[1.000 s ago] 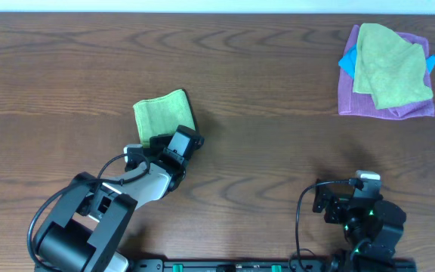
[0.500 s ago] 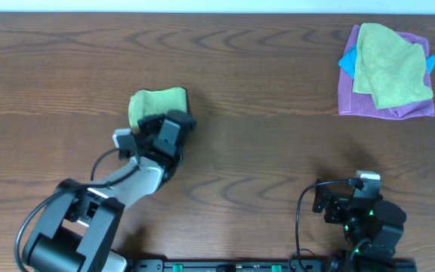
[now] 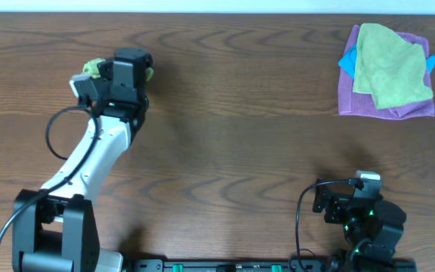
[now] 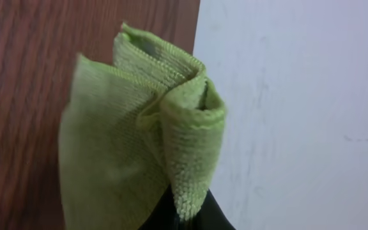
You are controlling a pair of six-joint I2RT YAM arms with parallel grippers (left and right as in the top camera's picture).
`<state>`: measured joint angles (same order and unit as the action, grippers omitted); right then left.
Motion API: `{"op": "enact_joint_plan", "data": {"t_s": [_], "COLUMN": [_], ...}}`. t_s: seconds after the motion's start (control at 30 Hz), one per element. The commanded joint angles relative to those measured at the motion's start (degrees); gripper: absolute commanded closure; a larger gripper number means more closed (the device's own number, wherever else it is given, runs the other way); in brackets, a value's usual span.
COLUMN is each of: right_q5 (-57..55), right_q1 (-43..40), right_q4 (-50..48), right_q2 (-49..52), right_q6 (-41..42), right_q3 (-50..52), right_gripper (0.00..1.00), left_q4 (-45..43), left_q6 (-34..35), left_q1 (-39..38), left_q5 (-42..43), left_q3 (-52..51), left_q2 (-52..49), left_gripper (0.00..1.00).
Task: Fold the cloth
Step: 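Drag the folded towel toward the far left with the left gripper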
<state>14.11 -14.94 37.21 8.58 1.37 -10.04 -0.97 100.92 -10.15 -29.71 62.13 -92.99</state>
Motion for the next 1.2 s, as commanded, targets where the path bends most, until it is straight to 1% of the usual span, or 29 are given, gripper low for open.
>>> {"op": "enact_joint_plan", "data": {"t_s": [0.0,0.07,0.1,0.17,0.27,0.37,0.67,0.7,0.73,0.83,0.9,0.97,1.07,1.17], "right_q5": [0.0,0.0,0.0,0.0,0.0,0.0,0.0,0.0,0.0,0.0,0.0,0.0,0.0,0.0], "right_q1": [-0.4,-0.4,-0.4,-0.4,-0.4,-0.4,-0.4,-0.4,-0.4,-0.4,-0.4,-0.4,-0.4,-0.4], "right_q4": [0.3,0.3,0.3,0.3,0.3,0.3,0.3,0.3,0.3,0.3,0.3,0.3,0.3,0.3], "right_q2": [-0.1,-0.1,-0.1,-0.1,-0.1,-0.1,-0.1,-0.1,-0.1,-0.1,-0.1,-0.1,-0.1,-0.1], "right_q6": [0.5,0.5,0.5,0.5,0.5,0.5,0.5,0.5,0.5,0.5,0.5,0.5,0.5,0.5], "right_q3": [0.7,0.7,0.7,0.7,0.7,0.7,0.7,0.7,0.7,0.7,0.7,0.7,0.7,0.7], "right_gripper": [0.01,0.01,0.01,0.01,0.01,0.01,0.01,0.01,0.01,0.01,0.01,0.01,0.01,0.01], "left_q4": [0.5,-0.4,-1.5,-4.0,-5.0,-4.9,-5.5,-6.0,-8.2,-10.0,-9.9,-8.0,-2.9,-1.4], "left_q6": [-3.5,-3.8,-5.2,-10.2,-16.6,-22.8,-25.3,-26.2,-29.4,-34.5,-38.0,-41.4,-44.4,-47.1], "left_q1": [0.8,1.6,2.3,3.5,5.2,7.2,11.6,11.8,12.0,12.1,12.1,12.1,12.2,12.6], "left_q5": [2.6,3.8,5.0,7.2,10.1,12.7,17.7,18.8,21.0,25.5,28.5,31.5,32.8,35.8], "left_q3": [1.1,1.1,1.2,2.0,5.4,11.9,28.0,29.7,32.0,34.9,35.0,35.0,35.0,35.0], "left_q2": [0.8,0.4,-0.1,-1.6,-4.9,-9.8,-24.1,-25.6,-27.8,-30.7,-31.5,-31.7,-31.7,-31.7], "left_gripper": [0.94,0.93,0.94,0.94,0.94,0.94,0.94,0.93,0.94,0.93,0.93,0.93,0.93,0.94]}}
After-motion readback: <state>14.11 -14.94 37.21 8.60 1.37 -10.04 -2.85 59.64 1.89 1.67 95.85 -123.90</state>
